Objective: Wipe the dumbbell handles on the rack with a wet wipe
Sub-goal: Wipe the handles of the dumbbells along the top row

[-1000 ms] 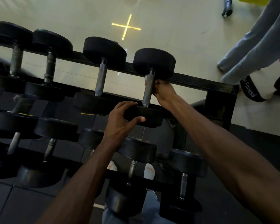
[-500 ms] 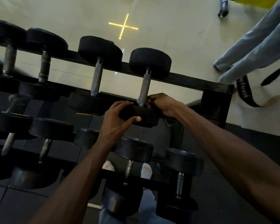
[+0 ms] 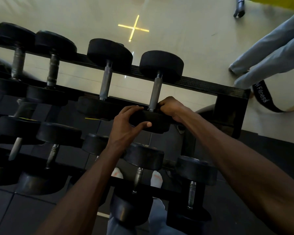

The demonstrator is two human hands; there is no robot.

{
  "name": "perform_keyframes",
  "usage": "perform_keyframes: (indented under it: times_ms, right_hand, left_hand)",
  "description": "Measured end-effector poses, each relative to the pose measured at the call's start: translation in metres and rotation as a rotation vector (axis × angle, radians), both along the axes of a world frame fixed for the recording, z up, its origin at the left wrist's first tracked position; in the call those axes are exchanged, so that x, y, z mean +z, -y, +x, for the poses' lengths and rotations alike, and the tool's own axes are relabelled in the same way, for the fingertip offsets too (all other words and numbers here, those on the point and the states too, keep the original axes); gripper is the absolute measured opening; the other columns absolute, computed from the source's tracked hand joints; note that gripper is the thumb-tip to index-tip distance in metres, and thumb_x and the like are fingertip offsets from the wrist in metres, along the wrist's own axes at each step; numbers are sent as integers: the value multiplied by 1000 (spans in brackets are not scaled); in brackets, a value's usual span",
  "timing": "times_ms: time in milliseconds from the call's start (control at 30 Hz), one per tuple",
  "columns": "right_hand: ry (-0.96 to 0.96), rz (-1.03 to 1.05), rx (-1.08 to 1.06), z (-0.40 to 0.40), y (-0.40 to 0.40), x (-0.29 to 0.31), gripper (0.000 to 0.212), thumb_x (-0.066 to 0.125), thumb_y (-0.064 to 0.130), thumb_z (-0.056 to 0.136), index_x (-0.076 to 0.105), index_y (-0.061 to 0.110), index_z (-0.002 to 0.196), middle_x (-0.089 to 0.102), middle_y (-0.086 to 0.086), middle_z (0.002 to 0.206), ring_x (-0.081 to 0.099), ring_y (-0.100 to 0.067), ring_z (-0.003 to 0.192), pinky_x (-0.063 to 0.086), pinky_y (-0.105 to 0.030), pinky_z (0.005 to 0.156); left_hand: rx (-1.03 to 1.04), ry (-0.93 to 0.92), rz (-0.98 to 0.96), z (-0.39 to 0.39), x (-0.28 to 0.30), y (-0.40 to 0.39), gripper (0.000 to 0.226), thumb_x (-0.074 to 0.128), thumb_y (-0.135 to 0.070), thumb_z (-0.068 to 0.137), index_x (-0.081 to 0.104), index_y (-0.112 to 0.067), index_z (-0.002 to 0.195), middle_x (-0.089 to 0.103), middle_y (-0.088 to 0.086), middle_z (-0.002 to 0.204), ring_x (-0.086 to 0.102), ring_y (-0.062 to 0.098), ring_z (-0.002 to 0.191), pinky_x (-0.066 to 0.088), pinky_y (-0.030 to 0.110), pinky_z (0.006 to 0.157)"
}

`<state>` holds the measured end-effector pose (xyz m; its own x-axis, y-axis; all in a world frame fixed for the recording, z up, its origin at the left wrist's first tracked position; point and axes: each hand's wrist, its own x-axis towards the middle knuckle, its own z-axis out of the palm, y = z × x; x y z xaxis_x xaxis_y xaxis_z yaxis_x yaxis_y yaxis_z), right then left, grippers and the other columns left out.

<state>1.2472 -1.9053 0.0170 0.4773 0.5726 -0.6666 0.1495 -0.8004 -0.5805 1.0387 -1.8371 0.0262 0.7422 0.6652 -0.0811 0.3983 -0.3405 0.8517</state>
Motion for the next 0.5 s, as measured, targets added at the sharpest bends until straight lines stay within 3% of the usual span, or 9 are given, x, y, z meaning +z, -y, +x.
perform_keyframes:
  times_ms: [133, 233, 333, 500]
  right_hand:
    - [-76, 18, -55, -3, 10, 2, 23, 60, 2, 94, 77, 13, 106, 71, -7, 98, 68, -18, 83, 57, -25, 61]
    - [-134, 74, -167, 2, 20, -2, 24, 64, 2, 94, 78, 13, 109, 75, -5, 103, 71, -18, 91, 61, -24, 65]
    - [-156, 81, -214, -4, 14, -6, 24, 62, 1, 93, 78, 18, 96, 75, -7, 103, 72, -21, 92, 63, -35, 77]
    - [-135, 39, -129, 3, 15, 6, 22, 63, 0, 92, 80, 15, 97, 75, -6, 95, 72, -21, 87, 61, -27, 64]
  left_hand:
    - [-1, -15, 4, 0, 1, 0, 74, 76, -62, 72, 66, -20, 132, 59, -3, 135, 58, 11, 123, 55, 36, 102]
    - [-5, -4, -3, -1, -1, 1, 68, 83, -52, 76, 66, -19, 133, 58, -1, 136, 57, 14, 124, 55, 39, 102]
    - [-7, -16, 9, -1, -3, 1, 64, 86, -42, 79, 65, -18, 135, 57, 1, 138, 56, 16, 125, 55, 39, 103]
    - [1, -19, 13, 0, 0, 2, 63, 87, -39, 79, 65, -18, 134, 57, 2, 138, 56, 15, 125, 54, 37, 103]
